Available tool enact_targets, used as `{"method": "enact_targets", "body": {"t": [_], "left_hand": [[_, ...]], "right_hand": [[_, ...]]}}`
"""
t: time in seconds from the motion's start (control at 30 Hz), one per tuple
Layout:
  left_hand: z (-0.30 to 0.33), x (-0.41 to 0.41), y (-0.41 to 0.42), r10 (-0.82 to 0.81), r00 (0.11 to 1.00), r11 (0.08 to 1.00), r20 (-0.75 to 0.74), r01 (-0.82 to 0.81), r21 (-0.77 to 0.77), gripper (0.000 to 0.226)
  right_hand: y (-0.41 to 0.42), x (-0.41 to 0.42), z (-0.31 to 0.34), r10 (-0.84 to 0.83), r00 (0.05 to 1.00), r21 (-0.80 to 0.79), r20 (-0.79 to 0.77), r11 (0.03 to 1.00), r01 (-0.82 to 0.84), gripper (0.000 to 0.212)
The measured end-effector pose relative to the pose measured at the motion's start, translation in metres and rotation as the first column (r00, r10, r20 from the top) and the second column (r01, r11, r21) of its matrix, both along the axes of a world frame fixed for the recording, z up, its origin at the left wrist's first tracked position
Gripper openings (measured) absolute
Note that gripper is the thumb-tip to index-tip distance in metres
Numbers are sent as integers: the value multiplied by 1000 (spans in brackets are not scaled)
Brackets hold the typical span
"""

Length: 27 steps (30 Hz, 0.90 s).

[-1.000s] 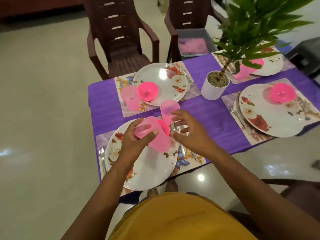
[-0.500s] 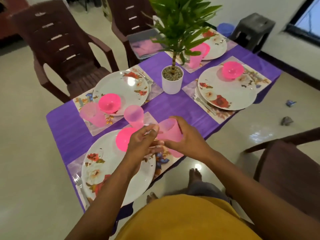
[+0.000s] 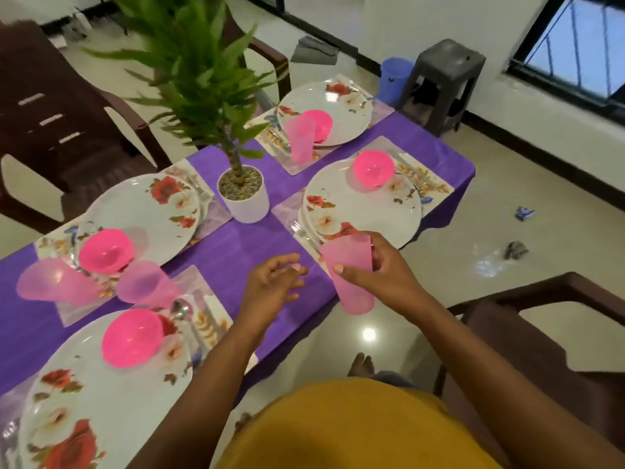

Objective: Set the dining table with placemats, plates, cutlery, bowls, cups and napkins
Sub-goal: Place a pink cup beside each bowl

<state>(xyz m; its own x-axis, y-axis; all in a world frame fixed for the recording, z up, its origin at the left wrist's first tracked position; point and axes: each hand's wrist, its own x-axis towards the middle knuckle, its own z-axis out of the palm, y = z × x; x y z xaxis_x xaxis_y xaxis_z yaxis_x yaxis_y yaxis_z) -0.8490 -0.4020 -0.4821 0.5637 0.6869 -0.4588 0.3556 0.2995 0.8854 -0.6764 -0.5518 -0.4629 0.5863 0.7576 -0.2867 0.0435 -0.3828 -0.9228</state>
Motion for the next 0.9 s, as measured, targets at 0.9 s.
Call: {"method": "enact_targets", "body": {"t": [0.9], "left_hand": [[-43,255,29,-201,894,900,-401,330,284,60]], "right_hand": [[38,272,-6,-200,969,-13,148,979,204,78]]}}
